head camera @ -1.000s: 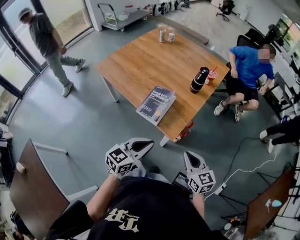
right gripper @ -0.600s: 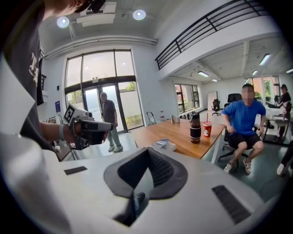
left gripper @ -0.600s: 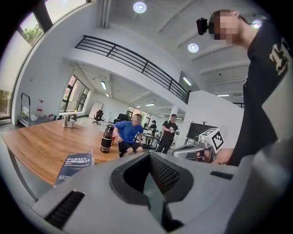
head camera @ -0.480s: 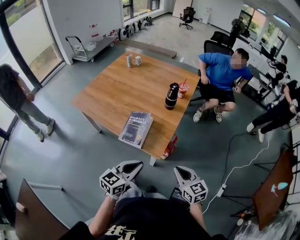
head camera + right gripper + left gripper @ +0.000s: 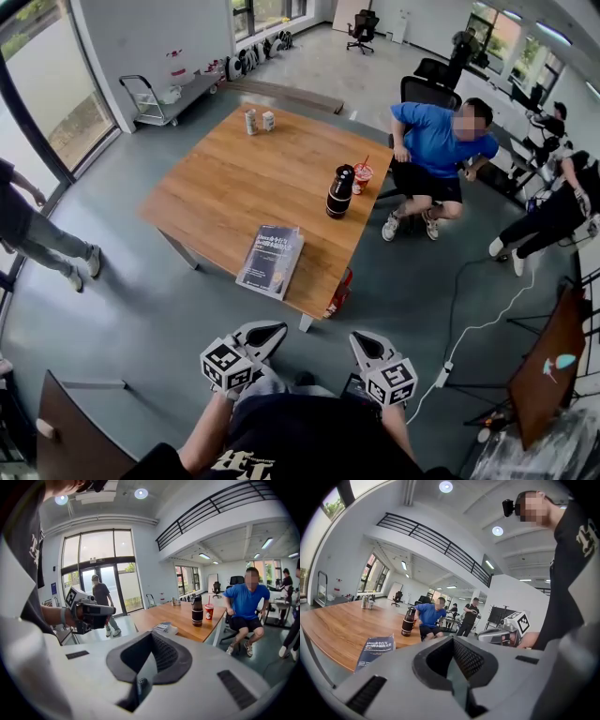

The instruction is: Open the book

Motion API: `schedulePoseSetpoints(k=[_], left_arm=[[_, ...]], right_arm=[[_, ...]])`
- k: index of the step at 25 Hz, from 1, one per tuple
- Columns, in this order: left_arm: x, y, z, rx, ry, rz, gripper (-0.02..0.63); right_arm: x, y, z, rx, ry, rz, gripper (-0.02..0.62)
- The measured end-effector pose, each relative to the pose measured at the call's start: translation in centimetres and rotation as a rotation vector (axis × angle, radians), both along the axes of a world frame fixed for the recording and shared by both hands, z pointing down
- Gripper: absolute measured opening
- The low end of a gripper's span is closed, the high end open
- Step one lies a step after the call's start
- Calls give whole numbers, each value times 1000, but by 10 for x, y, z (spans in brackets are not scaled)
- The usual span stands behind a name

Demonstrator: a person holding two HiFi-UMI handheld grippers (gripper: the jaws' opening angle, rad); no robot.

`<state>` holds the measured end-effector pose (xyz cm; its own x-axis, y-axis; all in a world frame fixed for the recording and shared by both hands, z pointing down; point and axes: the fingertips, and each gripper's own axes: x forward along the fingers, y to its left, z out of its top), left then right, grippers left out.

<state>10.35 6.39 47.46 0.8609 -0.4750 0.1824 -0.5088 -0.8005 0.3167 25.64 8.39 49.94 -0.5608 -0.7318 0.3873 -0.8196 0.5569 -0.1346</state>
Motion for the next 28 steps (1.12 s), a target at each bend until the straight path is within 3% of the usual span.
schedulePoseSetpoints(k=[15,28], left_arm=[[-46,-44,5,-44,11,16,6],[-94,-112,3,-47,16,37,6]], right_arm=[[-50,-45,-1,-28,17,2,-14],[-101,-109,-5,-38,32,10,-12]])
